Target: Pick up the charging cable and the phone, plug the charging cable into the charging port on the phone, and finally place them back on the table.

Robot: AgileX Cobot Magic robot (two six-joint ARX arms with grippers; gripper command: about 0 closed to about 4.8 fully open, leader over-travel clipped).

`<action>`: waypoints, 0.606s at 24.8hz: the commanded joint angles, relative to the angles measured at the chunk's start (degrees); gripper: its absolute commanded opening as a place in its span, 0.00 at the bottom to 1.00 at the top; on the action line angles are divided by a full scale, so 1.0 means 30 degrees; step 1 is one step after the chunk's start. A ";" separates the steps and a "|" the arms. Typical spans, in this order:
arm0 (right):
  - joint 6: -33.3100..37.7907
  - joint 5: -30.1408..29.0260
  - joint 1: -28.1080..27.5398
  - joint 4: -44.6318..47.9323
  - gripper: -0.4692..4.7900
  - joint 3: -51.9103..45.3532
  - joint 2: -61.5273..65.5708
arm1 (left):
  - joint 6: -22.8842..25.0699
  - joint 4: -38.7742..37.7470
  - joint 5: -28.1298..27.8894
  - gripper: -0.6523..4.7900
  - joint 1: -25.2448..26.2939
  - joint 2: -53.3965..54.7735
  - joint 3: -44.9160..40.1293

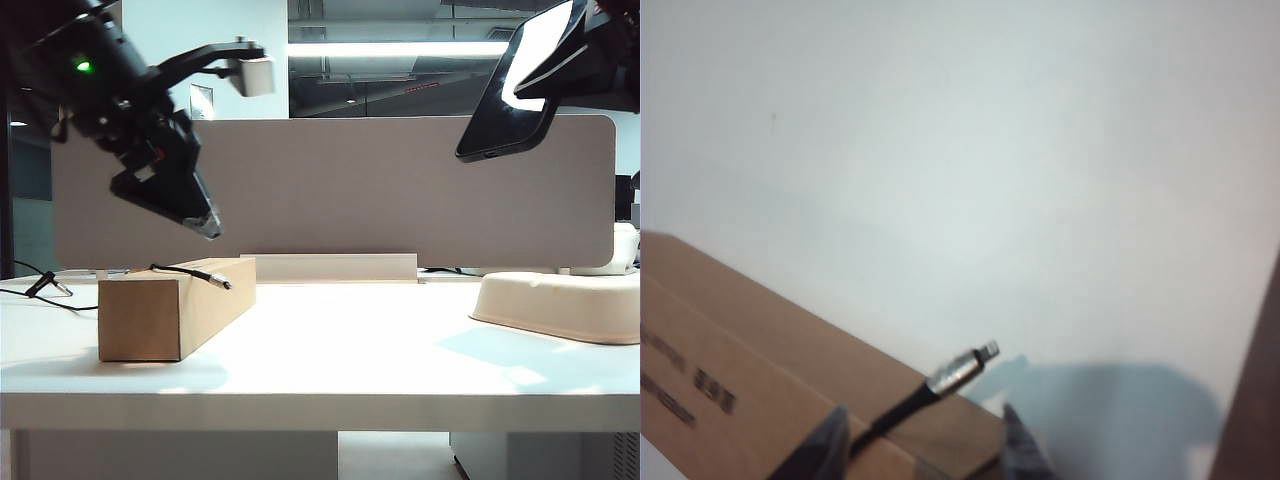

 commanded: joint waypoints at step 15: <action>-0.0656 -0.0175 0.0015 -0.0597 0.08 0.0131 -0.0627 | 0.9923 -0.1617 -0.2812 0.47 -0.0321 0.1982 0.1151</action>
